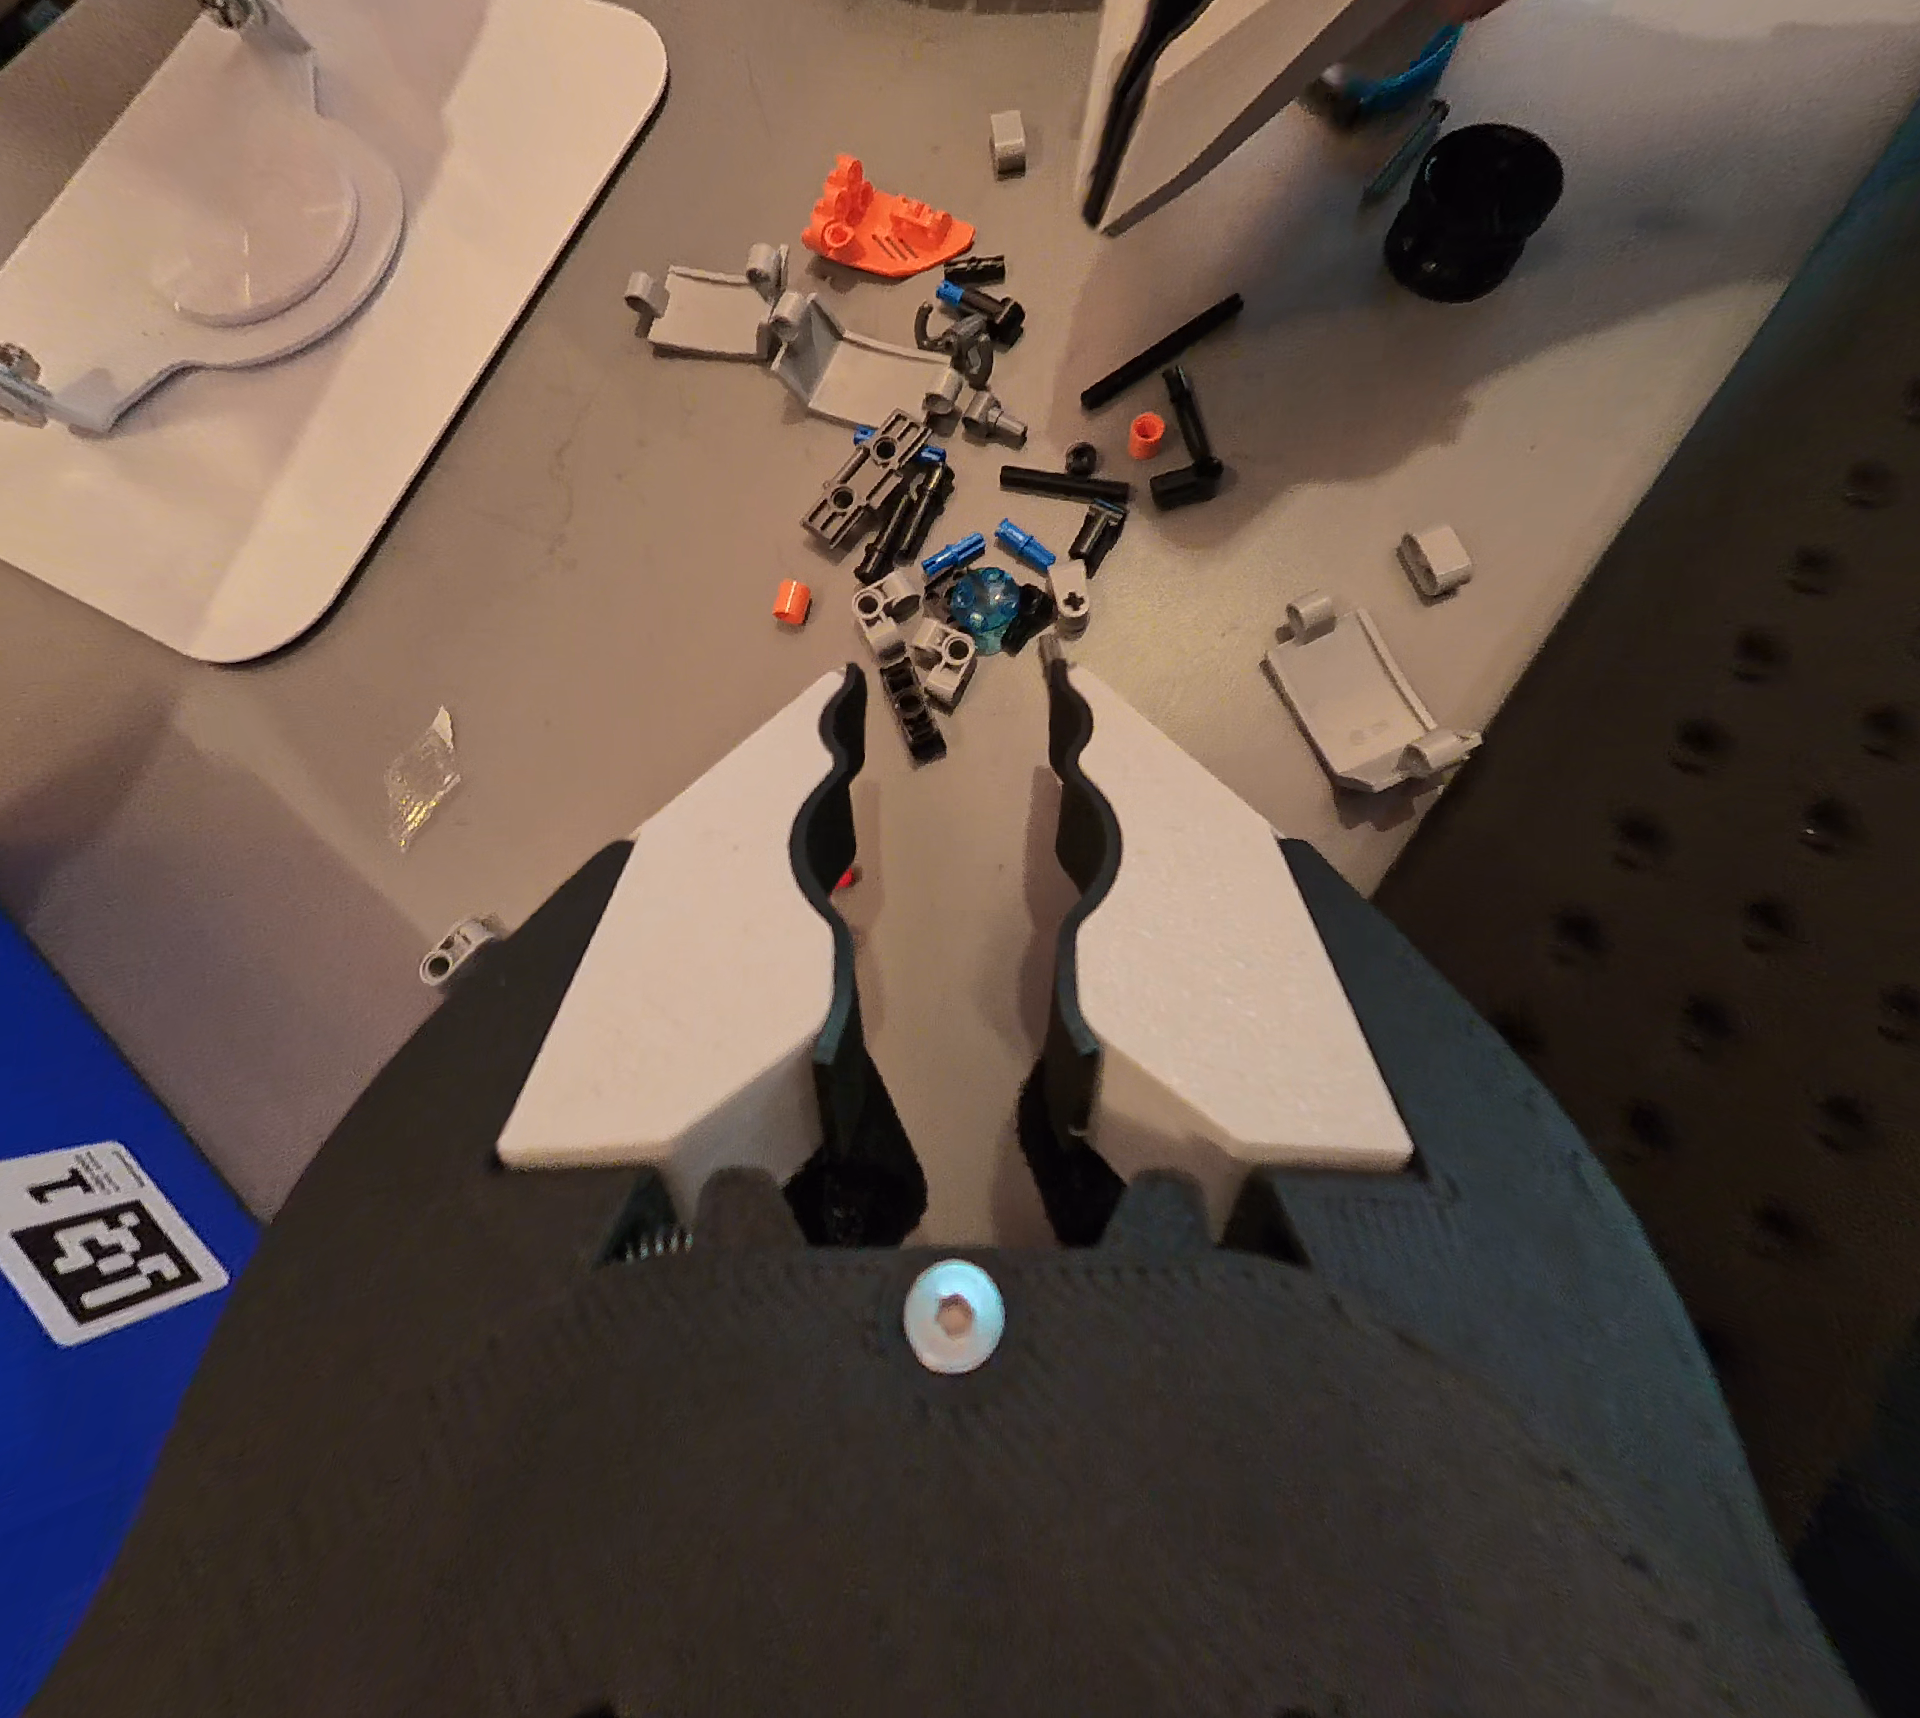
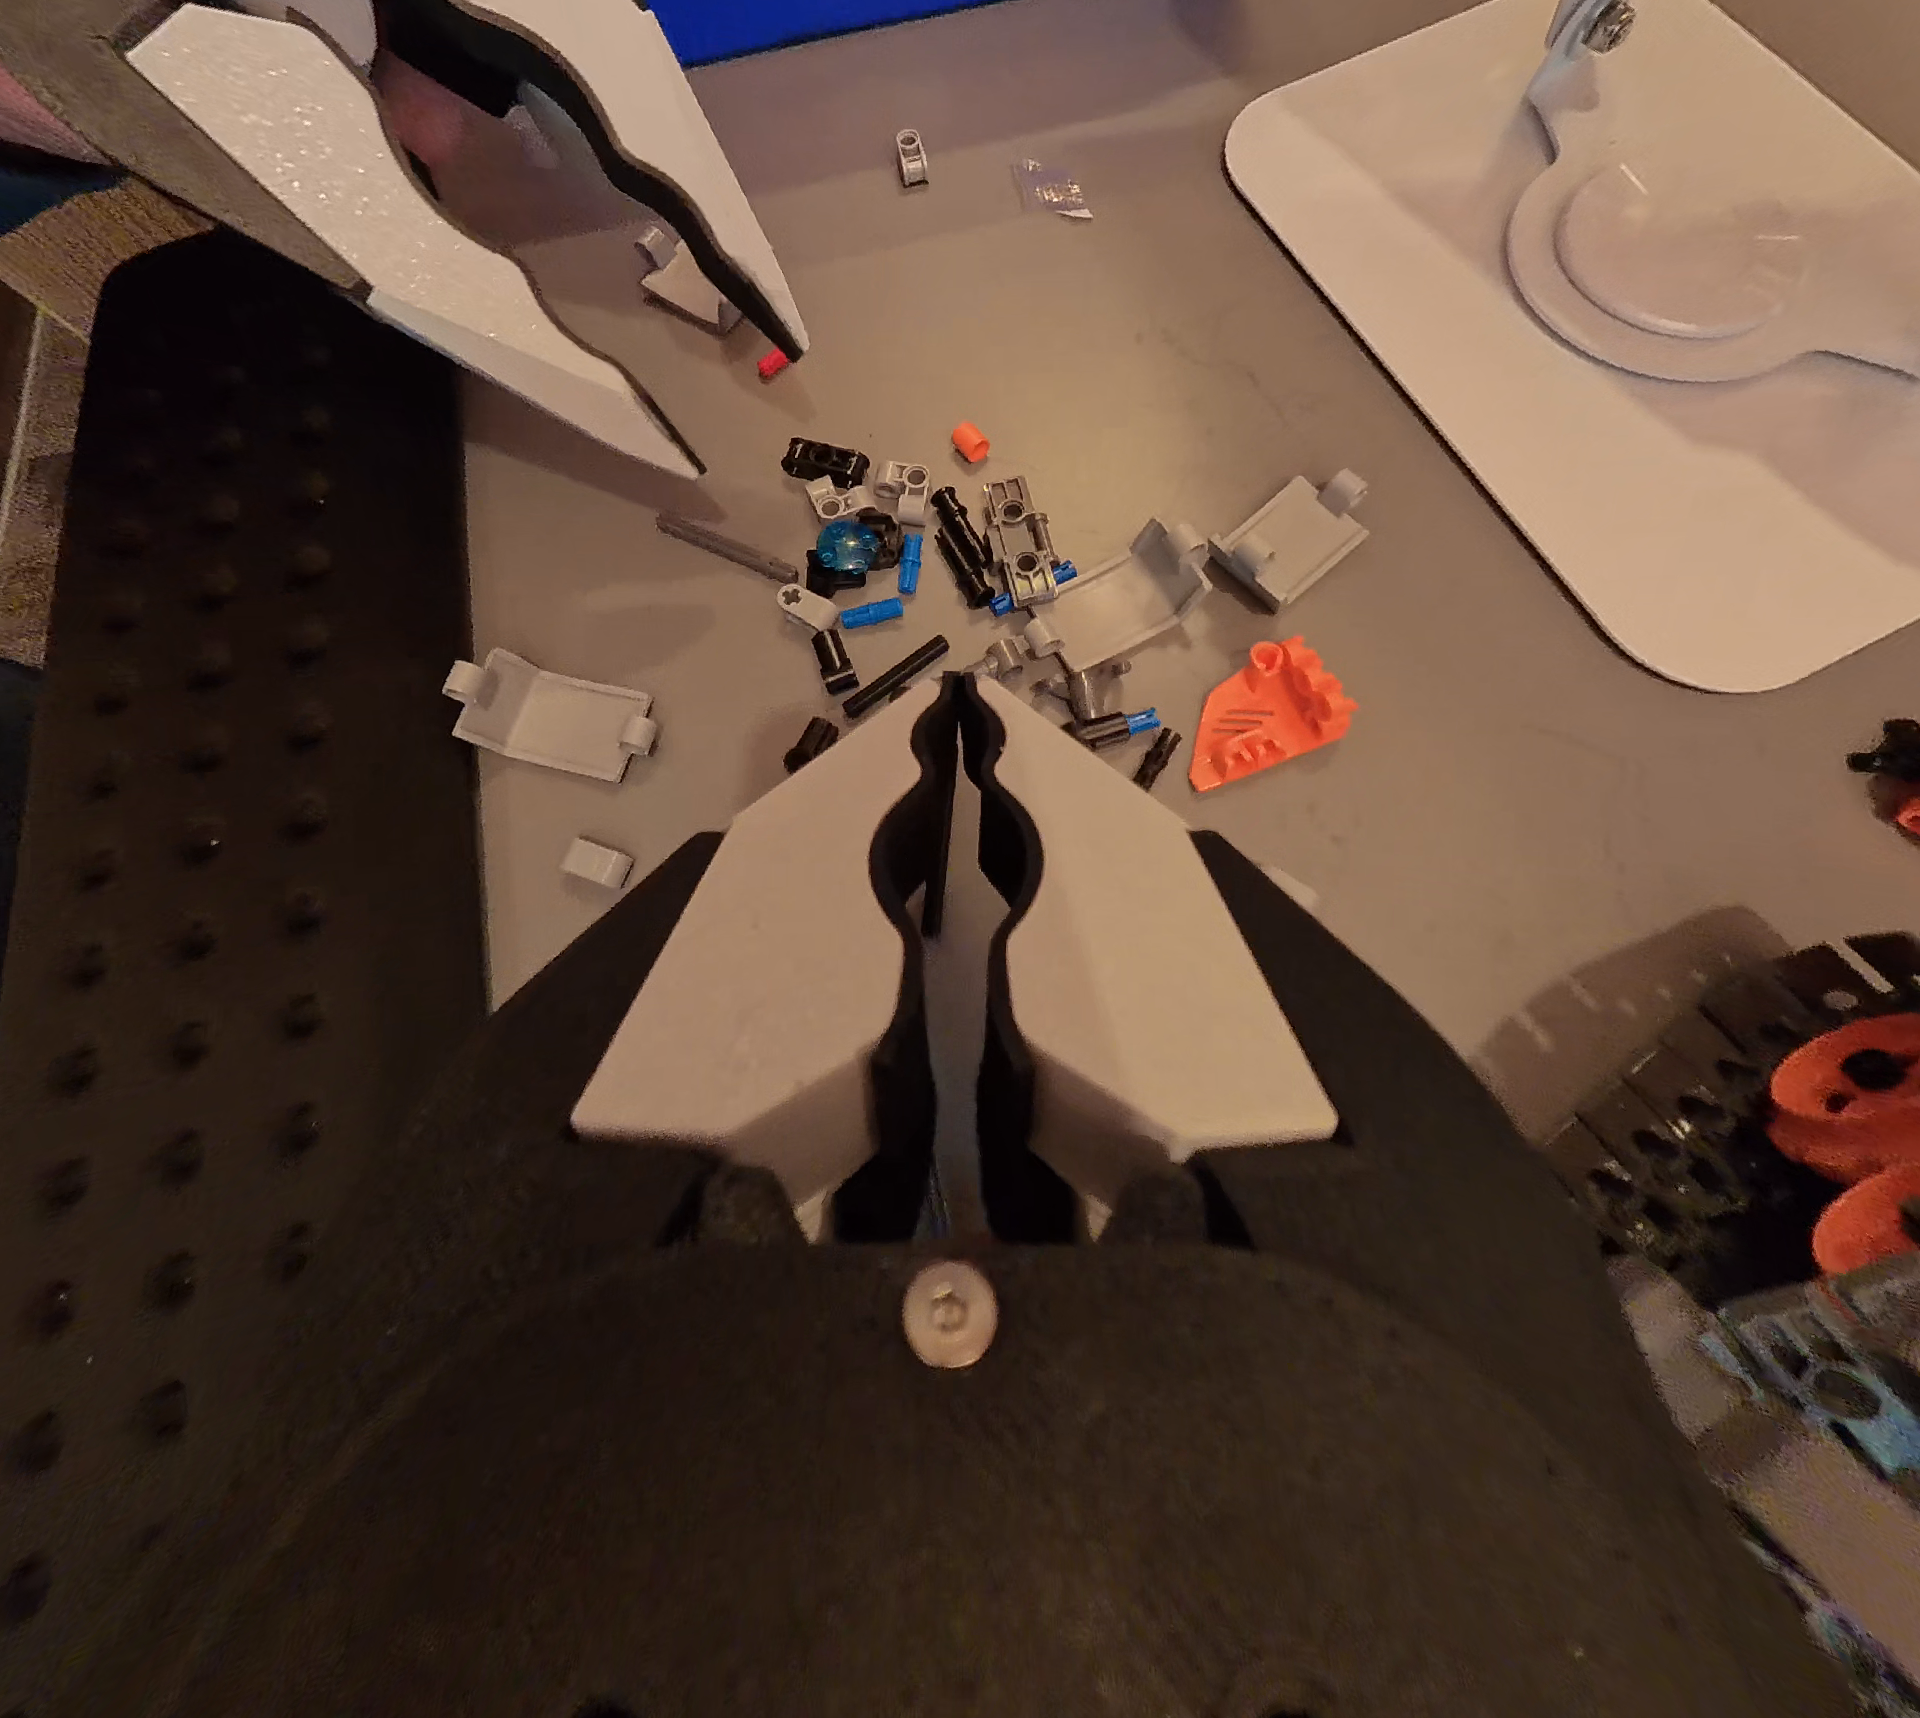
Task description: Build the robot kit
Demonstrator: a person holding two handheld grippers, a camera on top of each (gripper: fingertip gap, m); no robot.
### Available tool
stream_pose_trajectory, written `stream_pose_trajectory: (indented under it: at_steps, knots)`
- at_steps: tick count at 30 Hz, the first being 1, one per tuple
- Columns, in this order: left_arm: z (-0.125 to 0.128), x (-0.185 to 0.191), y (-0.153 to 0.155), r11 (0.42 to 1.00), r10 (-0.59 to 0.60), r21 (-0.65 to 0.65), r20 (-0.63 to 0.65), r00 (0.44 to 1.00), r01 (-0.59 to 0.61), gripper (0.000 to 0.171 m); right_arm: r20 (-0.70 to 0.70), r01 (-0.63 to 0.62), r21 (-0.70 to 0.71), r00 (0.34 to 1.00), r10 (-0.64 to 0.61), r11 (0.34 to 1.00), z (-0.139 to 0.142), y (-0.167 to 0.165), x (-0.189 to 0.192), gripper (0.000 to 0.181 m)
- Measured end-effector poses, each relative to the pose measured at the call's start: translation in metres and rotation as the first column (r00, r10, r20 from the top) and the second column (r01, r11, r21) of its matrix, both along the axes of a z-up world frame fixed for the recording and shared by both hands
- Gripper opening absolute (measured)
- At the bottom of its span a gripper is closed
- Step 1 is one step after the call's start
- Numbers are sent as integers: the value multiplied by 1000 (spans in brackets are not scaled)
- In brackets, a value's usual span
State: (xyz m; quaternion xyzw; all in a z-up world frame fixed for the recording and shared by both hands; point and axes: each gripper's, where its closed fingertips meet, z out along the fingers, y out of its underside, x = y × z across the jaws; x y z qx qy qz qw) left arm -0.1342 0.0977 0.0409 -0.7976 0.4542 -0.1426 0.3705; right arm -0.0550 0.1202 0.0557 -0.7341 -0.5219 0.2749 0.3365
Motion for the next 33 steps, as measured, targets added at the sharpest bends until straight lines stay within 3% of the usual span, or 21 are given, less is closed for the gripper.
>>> stream_pose_trajectory:
  at_steps: [14, 20, 33]
  knots:
    - [3, -15, 10, 999, 50, -5, -27, 998, -50, 32, -6, 18, -5, 1000, -18, 1000, -1, -1, -3, 9]
    - [1, -18, 7, 999, 52, -18, -12, 999, -52, 32, 65, 32, 22, 997, -34, 999, -13, 1, -16, 10]
    - [0, 1, 9, 999, 2, -55, 21, 1000, -1, 31, 189, -112, 77, 977, 96, 991, -37, 13, -44, 7]
